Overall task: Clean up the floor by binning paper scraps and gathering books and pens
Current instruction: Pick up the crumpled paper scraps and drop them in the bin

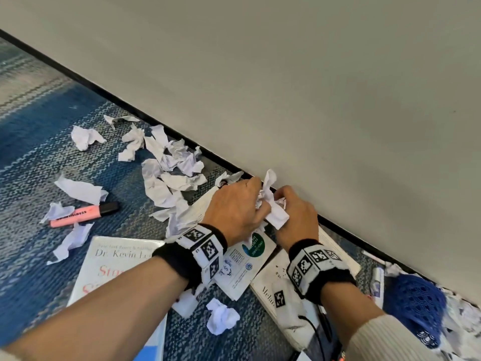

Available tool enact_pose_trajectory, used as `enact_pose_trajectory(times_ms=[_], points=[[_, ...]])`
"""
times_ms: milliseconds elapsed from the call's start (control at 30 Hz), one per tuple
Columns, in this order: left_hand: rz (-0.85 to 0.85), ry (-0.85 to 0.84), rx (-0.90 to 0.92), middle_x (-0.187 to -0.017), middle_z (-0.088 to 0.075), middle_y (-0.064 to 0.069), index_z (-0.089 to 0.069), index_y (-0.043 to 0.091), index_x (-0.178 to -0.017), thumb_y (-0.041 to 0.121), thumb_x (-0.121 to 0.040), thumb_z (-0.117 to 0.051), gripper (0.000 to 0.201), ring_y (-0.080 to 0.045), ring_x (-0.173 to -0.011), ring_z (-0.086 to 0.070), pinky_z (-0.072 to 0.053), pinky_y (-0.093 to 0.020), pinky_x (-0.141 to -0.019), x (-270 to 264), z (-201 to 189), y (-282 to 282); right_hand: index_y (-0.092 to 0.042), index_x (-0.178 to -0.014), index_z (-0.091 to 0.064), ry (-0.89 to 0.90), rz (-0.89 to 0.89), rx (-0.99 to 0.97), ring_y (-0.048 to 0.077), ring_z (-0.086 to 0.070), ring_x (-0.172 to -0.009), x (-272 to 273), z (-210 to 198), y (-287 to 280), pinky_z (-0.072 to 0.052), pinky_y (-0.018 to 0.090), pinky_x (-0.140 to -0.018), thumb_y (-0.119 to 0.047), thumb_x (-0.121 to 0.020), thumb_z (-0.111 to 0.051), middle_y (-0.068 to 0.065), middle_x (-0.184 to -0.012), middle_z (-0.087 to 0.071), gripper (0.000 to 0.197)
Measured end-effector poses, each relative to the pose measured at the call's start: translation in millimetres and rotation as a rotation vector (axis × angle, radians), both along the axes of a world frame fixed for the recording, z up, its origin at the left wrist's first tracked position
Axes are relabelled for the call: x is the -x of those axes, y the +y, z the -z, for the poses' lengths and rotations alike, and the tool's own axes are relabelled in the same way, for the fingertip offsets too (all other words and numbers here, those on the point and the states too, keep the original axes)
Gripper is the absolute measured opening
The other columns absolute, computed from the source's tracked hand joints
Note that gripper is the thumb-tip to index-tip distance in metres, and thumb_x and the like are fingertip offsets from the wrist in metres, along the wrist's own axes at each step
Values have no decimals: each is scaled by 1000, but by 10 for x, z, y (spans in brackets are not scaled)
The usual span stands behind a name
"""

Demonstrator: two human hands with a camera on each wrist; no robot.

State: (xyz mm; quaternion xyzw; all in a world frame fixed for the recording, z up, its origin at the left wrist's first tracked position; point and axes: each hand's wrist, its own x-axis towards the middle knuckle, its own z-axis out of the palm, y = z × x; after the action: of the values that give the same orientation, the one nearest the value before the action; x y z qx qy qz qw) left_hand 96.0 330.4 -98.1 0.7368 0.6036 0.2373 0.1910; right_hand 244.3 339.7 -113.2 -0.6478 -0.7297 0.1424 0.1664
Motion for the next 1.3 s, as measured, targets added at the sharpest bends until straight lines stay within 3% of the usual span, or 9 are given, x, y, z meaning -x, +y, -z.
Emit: enact_pose_trajectory(times_ms=[167, 300, 433, 533, 667, 800, 900, 1000, 1300], points=[[13, 112, 100, -84, -52, 7, -41, 23, -95, 36, -97, -46, 15, -8, -67, -45, -34, -20, -62, 363, 56, -234, -26, -102, -46, -75, -171, 102, 7, -51, -47, 306, -14, -531, -48, 26, -52, -62, -82, -43, -5, -57, -55, 41], [49, 327, 168, -111, -51, 0, -38, 19, -119, 29, -95, -54, 31, -12, -73, -43, -33, -24, -63, 641, 167, -645, -24, -112, -41, -342, -431, 255, 17, -53, -74, 322, 157, -1181, -48, 34, -62, -75, -83, -31, -3, -90, -56, 59], [74, 444, 209, -105, -56, -5, -41, 17, -114, 17, -88, -60, 32, -24, -75, -59, -36, -34, -56, 691, 309, -990, -22, -108, -45, -607, -633, 371, 20, -55, -70, 315, 181, -1578, -39, 28, -36, -49, -78, -62, 5, -97, -52, 44], [181, 477, 207, -114, -50, -6, -33, 18, -124, 26, -93, -56, 39, -26, -81, -60, -43, -37, -55, 556, 433, -1165, -17, -121, -31, -632, -747, 447, 39, -49, -100, 264, 131, -1685, -44, 44, -57, -15, -95, -45, 19, -127, -34, 29], [212, 475, 213, -124, -39, -10, -15, 21, -135, 36, -101, -41, 45, -19, -71, -55, -32, -27, -46, 413, 492, -1334, -12, -126, -36, -608, -626, 435, 35, -53, -97, 103, -103, -1784, -46, 44, -74, -2, -93, -40, 18, -128, -40, 34], [12, 508, 328, -122, -40, -11, -35, 8, -129, 32, -101, -43, 37, -29, -89, -63, -49, -40, -63, 303, 587, -1461, -12, -113, -47, -528, -546, 359, 31, -57, -89, -142, -342, -1843, -48, 42, -76, -21, -95, -37, 11, -107, -55, 22], [-182, 461, 390, -125, -43, -12, -41, 7, -129, 23, -100, -44, 33, -30, -98, -63, -51, -39, -72, 229, 565, -1396, -18, -88, -46, -451, -483, 278, 29, -58, -73, -278, -467, -1886, -51, 39, -70, -33, -88, -29, 8, -82, -61, 23], [-307, 339, 428, -127, -47, -12, -45, 7, -128, 32, -97, -52, 40, -31, -110, -58, -49, -39, -83, 158, 509, -1310, -23, -89, -45, -452, -410, 213, 26, -54, -67, -318, -558, -1900, -47, 34, -64, -49, -89, -28, 5, -72, -57, 31], [-222, 396, 504, -122, -56, -14, -54, 5, -118, 10, -89, -51, 30, -31, -109, -59, -50, -37, -84, 115, 467, -1213, -18, -114, -44, -355, -270, 252, 31, -61, -94, -268, -462, -1776, -48, 38, -79, -36, -94, -43, 10, -100, -66, 27]])
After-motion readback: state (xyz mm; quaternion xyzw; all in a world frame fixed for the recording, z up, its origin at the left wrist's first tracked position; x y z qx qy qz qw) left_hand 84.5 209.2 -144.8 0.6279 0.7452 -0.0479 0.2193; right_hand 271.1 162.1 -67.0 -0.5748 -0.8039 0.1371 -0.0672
